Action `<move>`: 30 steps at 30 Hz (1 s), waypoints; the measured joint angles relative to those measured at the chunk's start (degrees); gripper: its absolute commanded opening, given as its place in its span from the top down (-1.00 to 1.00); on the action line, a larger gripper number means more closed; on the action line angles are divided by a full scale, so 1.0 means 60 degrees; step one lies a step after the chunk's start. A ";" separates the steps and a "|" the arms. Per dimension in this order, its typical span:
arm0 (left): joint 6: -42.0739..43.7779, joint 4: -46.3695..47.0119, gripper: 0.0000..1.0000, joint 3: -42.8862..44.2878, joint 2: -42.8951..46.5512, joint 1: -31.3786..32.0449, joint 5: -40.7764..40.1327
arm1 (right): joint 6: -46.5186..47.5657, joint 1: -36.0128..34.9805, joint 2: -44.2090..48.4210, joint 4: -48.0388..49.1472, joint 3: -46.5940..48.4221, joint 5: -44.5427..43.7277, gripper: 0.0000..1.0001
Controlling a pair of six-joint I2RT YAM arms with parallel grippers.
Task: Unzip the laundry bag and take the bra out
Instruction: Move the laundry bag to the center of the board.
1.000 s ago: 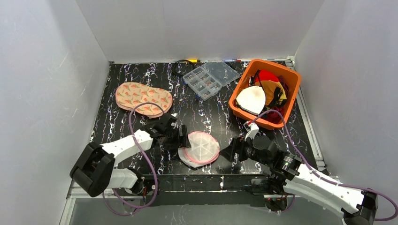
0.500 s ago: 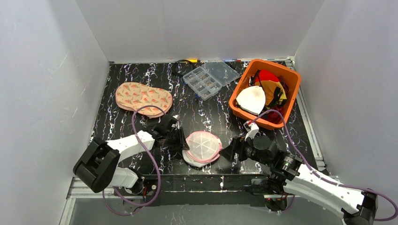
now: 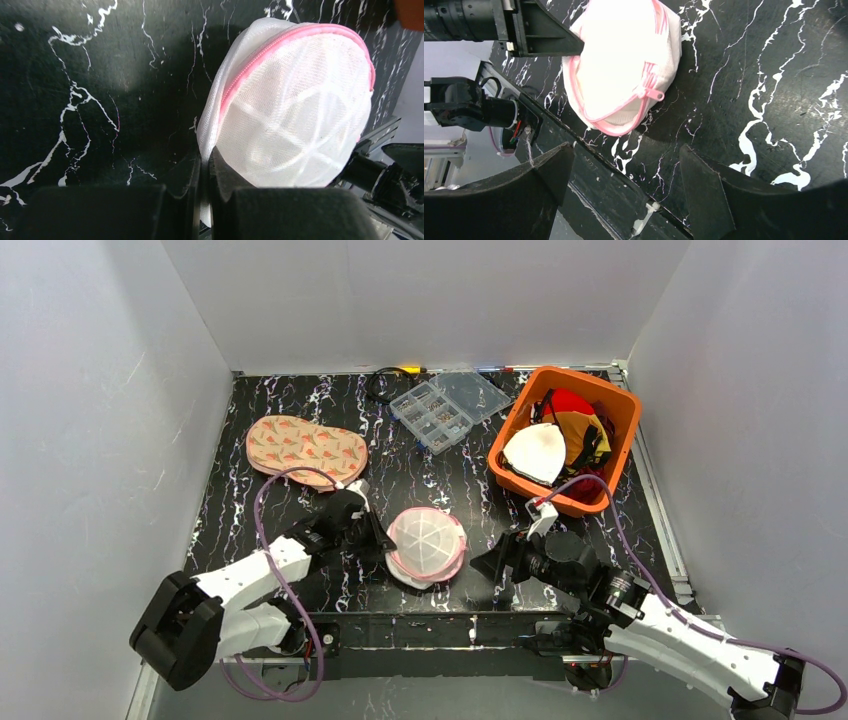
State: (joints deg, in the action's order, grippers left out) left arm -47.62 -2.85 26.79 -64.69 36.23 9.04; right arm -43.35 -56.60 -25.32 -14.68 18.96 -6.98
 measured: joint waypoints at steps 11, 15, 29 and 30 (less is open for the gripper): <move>-0.0437 -0.0612 1.00 0.0616 0.0415 -0.0004 -0.1683 | 0.0000 0.0000 0.0412 -0.0419 0.0000 -0.0645 -0.67; -0.0612 -0.0871 1.00 0.1122 0.0499 -0.0047 -0.2444 | 0.0000 0.0000 0.0481 -0.0433 0.0000 -0.0783 -0.66; -0.1508 0.0186 1.00 0.1778 -0.1741 -0.1002 -0.3264 | 0.0004 0.0000 0.0546 -0.0885 0.0000 -0.0984 -0.66; -0.1523 0.0280 1.00 0.1865 -0.1927 -0.1089 -0.3268 | 0.0004 0.0000 0.0554 -0.0900 0.0000 -0.1002 -0.66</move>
State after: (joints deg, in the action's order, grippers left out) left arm -56.75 -1.17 37.98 -76.25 29.69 -10.57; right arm -43.33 -56.60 -22.00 -20.08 18.96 -12.99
